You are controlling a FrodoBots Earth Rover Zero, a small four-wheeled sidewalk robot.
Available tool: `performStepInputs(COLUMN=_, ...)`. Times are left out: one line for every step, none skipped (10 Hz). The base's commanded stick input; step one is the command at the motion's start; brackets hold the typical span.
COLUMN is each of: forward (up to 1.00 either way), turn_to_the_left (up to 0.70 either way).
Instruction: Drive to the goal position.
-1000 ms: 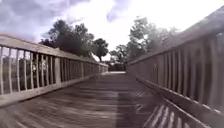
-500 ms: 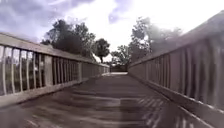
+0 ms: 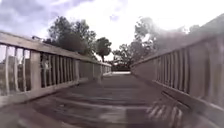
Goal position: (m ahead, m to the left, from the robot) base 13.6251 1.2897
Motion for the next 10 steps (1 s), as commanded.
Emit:
performStepInputs(forward=1.0, turn_to_the_left=0.0)
performStepInputs(forward=1.0, turn_to_the_left=0.0)
performStepInputs(forward=1.0, turn_to_the_left=0.0)
performStepInputs(forward=1.0, turn_to_the_left=-0.36)
performStepInputs(forward=1.0, turn_to_the_left=-0.4)
performStepInputs(forward=1.0, turn_to_the_left=-0.4)
performStepInputs(forward=1.0, turn_to_the_left=-0.37)
performStepInputs(forward=1.0, turn_to_the_left=0.0)
performStepInputs(forward=1.0, turn_to_the_left=0.0)
performStepInputs(forward=1.0, turn_to_the_left=0.0)
